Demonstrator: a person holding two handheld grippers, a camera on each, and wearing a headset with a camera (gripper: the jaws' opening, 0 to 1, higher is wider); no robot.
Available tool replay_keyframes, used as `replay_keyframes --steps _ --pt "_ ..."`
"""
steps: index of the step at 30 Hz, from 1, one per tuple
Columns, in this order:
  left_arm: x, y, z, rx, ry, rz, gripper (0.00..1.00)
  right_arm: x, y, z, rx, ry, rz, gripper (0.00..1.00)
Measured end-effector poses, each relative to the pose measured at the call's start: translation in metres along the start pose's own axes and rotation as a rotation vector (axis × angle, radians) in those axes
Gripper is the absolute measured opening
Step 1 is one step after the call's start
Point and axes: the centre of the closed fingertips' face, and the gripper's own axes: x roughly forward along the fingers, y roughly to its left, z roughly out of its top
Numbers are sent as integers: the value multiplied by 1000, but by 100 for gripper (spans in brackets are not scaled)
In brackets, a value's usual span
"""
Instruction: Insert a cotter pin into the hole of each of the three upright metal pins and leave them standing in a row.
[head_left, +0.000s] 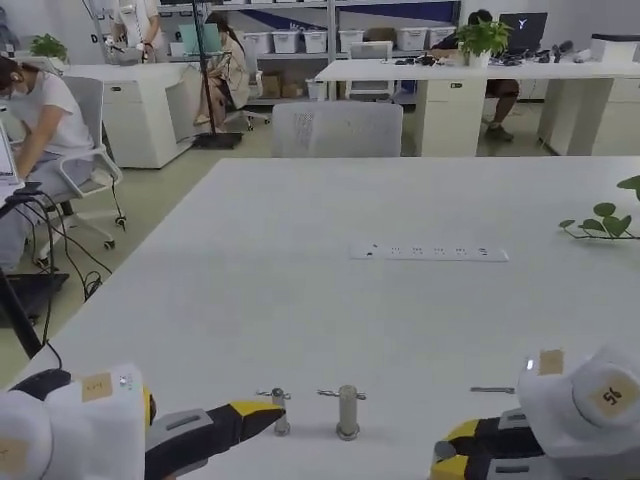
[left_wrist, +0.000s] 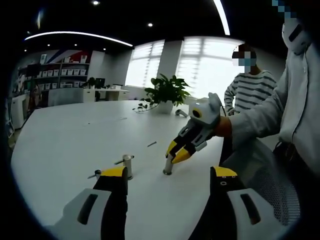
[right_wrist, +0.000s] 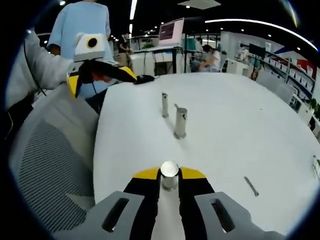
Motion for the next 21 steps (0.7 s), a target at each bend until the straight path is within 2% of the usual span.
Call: replay_keyframes --steps 1,2,4,6,11,21 --pt "0 0 0 0 0 0 66 -1 0 -1 -22 10 7 16" --pt "0 0 0 0 2 0 66 -1 -1 -1 -8 12 14 16" --pt "0 0 -1 -1 1 1 66 -1 0 -2 -61 15 59 16" --pt "0 0 -1 -2 2 2 66 -2 3 -2 -83 11 97 16" --pt "-2 1 -2 -3 6 6 66 -4 4 -3 -99 1 145 16" --pt "-5 3 -5 -5 13 13 66 -4 6 -1 -101 0 176 16"
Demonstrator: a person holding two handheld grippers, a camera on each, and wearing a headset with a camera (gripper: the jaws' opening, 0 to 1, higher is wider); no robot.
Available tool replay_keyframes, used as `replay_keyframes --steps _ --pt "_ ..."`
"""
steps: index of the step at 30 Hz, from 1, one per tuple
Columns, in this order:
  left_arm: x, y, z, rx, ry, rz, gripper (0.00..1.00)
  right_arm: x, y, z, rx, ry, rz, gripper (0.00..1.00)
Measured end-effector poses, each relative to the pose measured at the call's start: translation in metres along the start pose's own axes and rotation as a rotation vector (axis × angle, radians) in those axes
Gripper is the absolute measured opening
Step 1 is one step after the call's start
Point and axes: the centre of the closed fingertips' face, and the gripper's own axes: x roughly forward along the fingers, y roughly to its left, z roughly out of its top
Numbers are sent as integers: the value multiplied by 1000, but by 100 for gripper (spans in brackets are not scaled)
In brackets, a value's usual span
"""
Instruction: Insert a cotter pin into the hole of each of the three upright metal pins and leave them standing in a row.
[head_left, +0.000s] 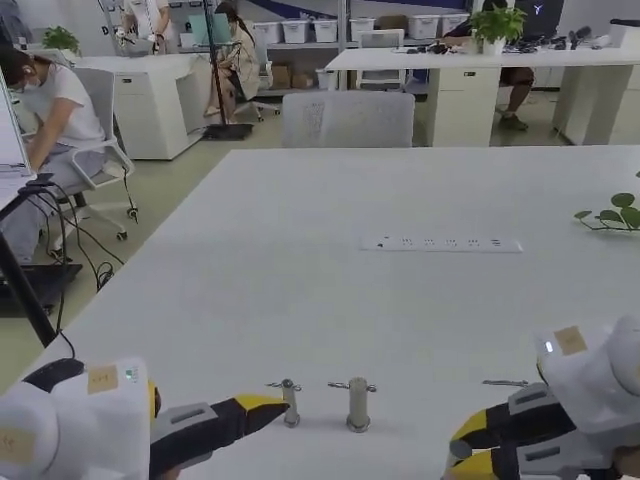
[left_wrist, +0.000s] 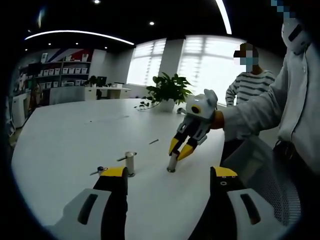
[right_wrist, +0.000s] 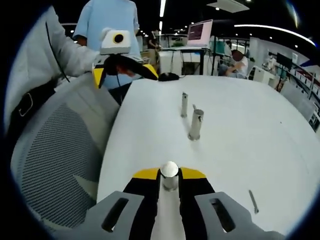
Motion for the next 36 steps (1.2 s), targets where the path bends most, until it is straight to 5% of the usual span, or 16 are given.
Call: replay_keyframes --steps 8,17,27,36 --pt "-5 4 -2 10 8 17 67 -15 -4 5 60 -35 4 28" --pt "-13 10 -4 4 10 41 68 -34 -12 -9 86 -4 11 35" --pt "-19 17 -6 -2 10 66 69 -43 -46 -37 126 64 -48 43" --pt "-23 21 -9 -17 16 81 69 -50 -86 -57 106 186 -98 38"
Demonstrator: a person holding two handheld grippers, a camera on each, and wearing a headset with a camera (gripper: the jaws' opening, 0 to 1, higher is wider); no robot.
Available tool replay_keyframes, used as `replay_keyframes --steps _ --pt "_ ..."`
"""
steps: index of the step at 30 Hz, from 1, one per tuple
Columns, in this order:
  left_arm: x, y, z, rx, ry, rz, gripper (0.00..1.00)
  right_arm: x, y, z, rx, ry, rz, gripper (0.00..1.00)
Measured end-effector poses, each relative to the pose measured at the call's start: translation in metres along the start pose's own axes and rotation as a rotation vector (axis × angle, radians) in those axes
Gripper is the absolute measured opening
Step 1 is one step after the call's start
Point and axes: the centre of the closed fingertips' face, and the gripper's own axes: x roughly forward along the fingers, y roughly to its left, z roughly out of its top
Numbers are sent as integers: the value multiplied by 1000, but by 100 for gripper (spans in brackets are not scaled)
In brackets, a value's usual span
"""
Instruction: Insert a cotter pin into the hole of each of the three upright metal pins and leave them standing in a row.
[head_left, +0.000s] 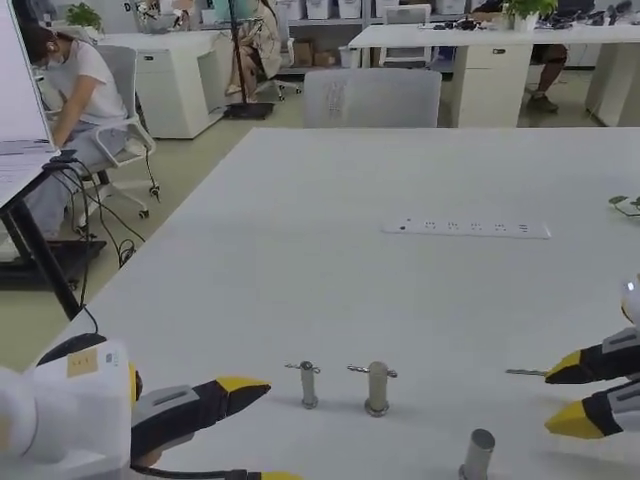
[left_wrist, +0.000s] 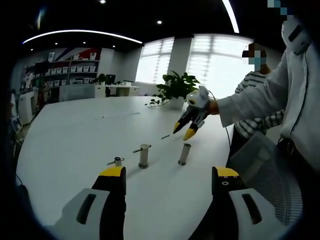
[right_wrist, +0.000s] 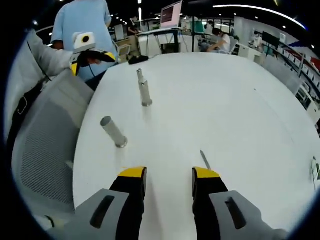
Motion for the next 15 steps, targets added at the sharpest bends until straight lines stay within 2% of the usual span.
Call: replay_keyframes --steps 6,11,15 --pt "-1 1 0 -9 0 7 69 1 -25 -6 -32 90 -29 32" --pt "-3 4 -1 -14 1 13 69 5 -36 -8 -70 148 -33 26" --pt "-4 5 -1 -20 1 17 69 10 -42 -8 -76 173 -30 24"
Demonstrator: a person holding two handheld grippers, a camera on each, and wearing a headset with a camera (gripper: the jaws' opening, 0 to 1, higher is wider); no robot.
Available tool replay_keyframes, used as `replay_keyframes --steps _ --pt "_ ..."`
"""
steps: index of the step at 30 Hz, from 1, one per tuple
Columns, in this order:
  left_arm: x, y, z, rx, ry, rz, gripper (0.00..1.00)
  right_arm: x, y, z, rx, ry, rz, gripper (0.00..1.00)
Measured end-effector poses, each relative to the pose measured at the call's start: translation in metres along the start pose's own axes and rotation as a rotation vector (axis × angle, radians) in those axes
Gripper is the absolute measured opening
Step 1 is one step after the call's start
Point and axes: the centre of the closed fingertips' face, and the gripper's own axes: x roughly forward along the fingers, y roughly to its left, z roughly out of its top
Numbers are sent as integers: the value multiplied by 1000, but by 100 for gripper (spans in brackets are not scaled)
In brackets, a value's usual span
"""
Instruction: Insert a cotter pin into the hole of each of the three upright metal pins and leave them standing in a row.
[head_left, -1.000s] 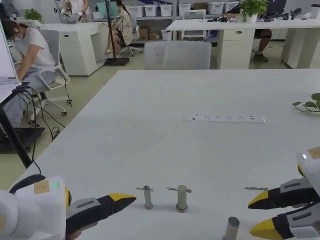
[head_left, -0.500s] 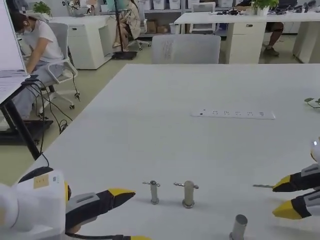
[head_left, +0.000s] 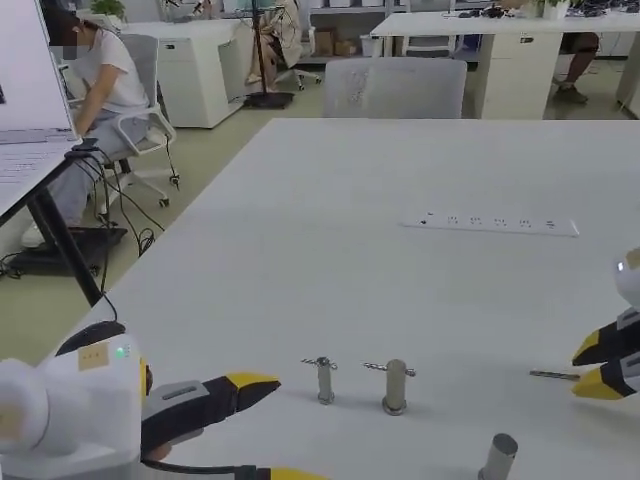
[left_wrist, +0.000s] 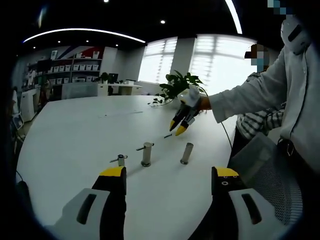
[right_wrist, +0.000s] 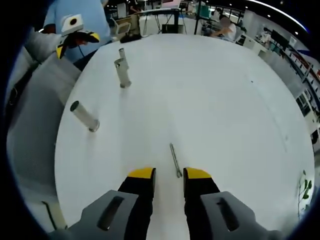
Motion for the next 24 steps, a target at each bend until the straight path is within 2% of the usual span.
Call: replay_keyframes --steps 4,15,24 --pt "-1 0 -3 -1 8 3 69 6 -3 -3 -33 39 11 21" --pt "-2 0 -5 -2 17 7 68 14 -7 -6 -103 102 34 15" --pt "-2 1 -5 -4 16 8 68 14 -6 -7 -133 111 49 12"
